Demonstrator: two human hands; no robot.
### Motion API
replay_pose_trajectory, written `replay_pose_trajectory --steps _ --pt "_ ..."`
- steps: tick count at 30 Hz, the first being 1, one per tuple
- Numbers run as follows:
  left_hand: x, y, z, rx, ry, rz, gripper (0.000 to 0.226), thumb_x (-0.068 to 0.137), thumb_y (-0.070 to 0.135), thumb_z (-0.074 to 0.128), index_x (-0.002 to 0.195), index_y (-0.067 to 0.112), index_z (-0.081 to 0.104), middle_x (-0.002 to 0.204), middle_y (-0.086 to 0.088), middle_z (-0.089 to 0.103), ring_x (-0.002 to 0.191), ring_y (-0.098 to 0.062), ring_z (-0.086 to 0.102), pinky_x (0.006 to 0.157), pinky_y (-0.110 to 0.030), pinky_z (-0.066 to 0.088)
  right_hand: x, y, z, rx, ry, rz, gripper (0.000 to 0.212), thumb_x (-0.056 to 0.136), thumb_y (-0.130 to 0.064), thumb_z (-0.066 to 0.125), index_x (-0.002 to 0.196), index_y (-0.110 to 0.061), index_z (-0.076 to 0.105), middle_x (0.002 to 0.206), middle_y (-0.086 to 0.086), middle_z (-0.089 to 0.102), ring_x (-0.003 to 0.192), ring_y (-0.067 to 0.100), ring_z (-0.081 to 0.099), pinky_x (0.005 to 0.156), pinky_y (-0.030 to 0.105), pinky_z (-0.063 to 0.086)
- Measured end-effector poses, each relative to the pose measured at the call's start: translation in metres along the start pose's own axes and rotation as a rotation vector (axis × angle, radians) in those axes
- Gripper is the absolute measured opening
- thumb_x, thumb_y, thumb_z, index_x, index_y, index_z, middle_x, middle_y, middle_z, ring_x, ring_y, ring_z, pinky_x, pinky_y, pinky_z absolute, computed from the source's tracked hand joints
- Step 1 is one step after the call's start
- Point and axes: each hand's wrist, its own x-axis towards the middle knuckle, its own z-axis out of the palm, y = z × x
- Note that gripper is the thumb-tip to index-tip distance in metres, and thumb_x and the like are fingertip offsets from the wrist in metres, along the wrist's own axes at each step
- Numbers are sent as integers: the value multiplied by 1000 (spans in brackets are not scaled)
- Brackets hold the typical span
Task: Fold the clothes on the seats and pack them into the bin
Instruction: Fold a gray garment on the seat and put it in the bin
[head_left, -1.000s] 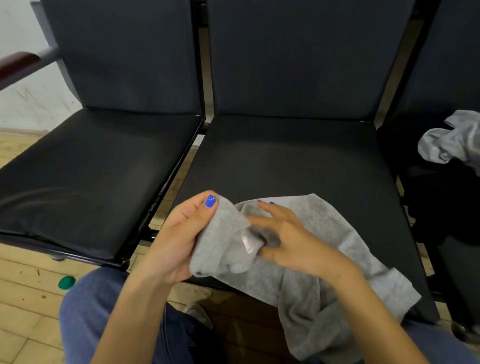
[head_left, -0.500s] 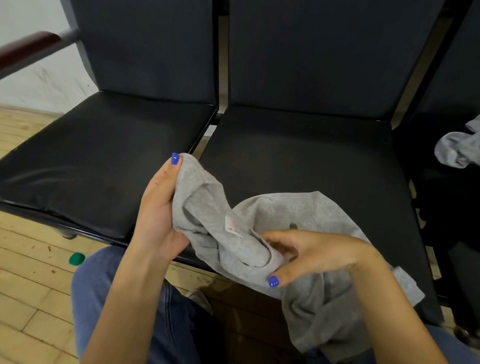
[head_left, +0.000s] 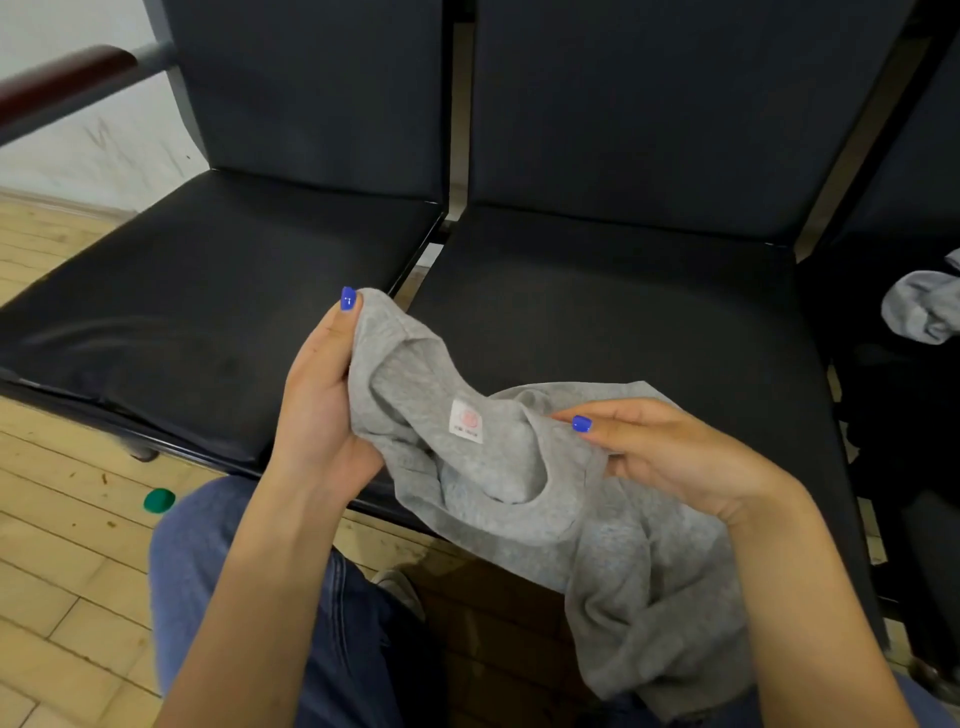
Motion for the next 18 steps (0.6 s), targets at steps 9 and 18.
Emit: replay_pose_trajectory --steps 9,18 --pt "22 -9 -15 145 81 81 20 98 28 49 86 15 60 84 0 64 85 -15 62 84 -35 55 15 7 -1 -68 407 -35 10 91 -16 61 87 -10 69 86 7 67 83 16 63 79 31 53" --pt "55 -96 -56 1087 -202 -25 17 100 23 46 83 19 50 78 3 54 73 -10 51 66 -25 40 51 59 9 -1020 550 289 20 99 -23 39 99 -10 53 112 13 58 110 35 52 89 39 42"
